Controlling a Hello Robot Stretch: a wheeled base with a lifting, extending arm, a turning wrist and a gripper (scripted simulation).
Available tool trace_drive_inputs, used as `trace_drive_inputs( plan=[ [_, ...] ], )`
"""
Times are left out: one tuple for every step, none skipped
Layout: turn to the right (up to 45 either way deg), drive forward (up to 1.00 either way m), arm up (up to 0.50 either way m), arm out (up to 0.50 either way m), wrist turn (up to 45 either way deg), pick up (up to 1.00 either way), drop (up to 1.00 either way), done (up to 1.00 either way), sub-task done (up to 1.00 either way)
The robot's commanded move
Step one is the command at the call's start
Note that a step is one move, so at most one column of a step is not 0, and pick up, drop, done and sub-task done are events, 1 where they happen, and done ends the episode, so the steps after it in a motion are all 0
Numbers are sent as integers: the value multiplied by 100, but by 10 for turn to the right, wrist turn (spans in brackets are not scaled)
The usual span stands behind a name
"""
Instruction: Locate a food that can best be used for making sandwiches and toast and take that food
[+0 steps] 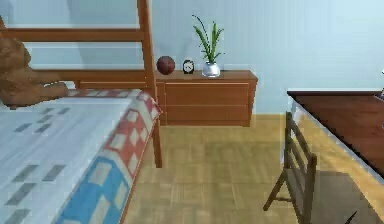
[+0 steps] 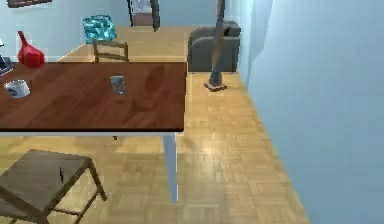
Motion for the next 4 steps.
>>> trace_drive_inputs(
  plan=[
    [450,0,0,0,0,0,0,0,0],
    [390,0,0,0,0,0,0,0,0],
    [0,15,0,0,0,0,0,0,0],
    [300,0,0,0,0,0,0,0,0]
  ],
)
